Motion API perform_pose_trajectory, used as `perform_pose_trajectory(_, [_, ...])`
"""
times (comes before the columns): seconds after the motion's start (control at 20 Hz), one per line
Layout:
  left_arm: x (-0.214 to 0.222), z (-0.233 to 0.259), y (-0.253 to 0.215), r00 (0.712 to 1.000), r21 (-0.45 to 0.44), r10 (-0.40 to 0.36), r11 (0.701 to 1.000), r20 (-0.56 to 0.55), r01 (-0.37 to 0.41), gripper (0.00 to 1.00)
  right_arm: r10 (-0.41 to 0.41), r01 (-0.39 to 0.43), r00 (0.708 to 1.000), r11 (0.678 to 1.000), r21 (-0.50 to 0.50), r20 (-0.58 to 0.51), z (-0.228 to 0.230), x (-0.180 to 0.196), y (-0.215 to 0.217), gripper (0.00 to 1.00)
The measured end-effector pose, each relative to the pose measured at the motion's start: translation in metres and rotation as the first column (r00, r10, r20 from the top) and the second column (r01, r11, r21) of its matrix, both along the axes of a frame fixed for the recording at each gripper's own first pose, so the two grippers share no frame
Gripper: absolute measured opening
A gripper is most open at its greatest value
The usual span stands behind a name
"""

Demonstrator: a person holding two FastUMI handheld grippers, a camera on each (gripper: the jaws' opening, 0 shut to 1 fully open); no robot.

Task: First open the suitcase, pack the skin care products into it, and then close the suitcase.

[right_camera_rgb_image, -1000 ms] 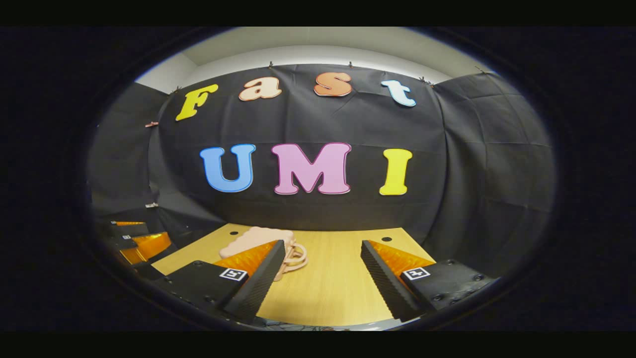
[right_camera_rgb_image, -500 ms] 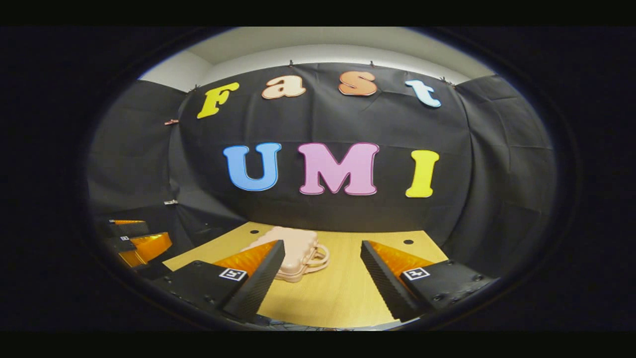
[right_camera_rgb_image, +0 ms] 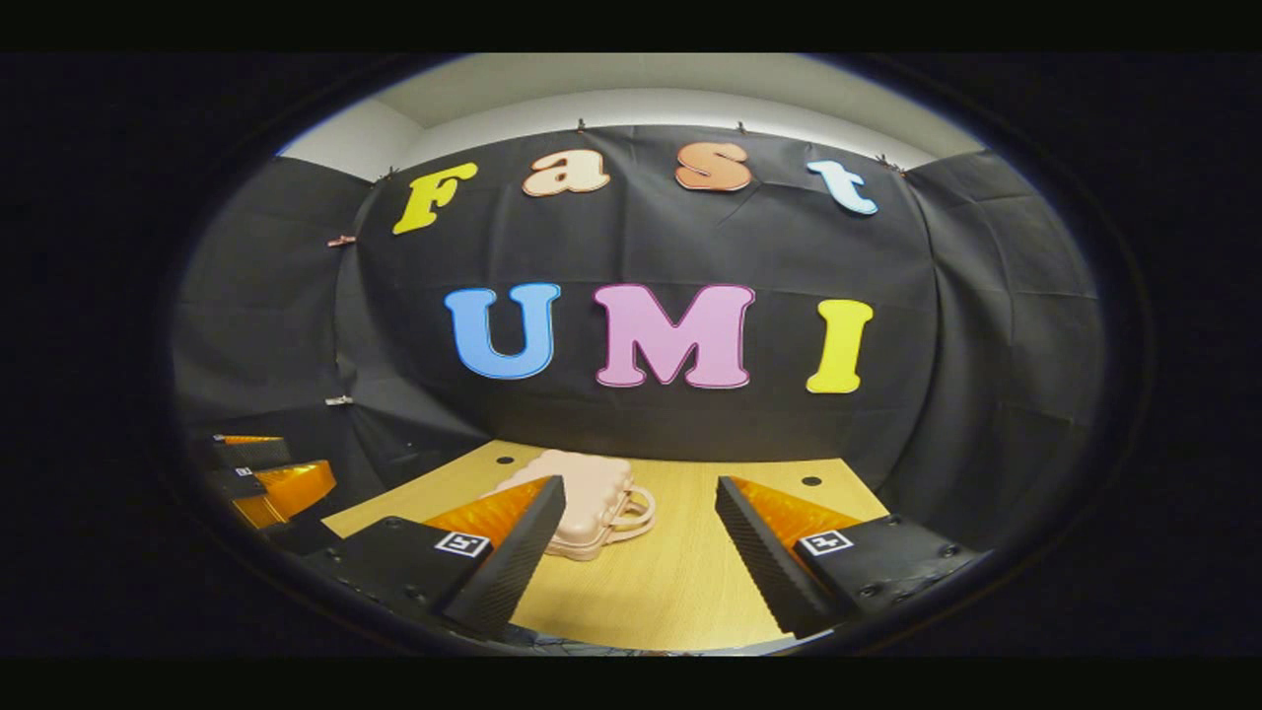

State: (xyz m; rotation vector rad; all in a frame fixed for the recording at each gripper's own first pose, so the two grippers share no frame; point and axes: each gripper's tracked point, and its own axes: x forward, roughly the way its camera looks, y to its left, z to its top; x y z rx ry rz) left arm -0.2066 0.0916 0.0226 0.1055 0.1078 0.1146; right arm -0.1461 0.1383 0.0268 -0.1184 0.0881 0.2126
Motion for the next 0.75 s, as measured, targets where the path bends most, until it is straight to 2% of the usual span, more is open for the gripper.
perform_pose_trajectory(0.75, [0.013, -0.002, -0.005, 1.0, -0.008, -0.028, 1.0, -0.004, 0.027, 0.96, -0.029, 0.029, 1.0, 1.0, -0.004, 0.011, -0.001, 0.006, -0.005, 0.97])
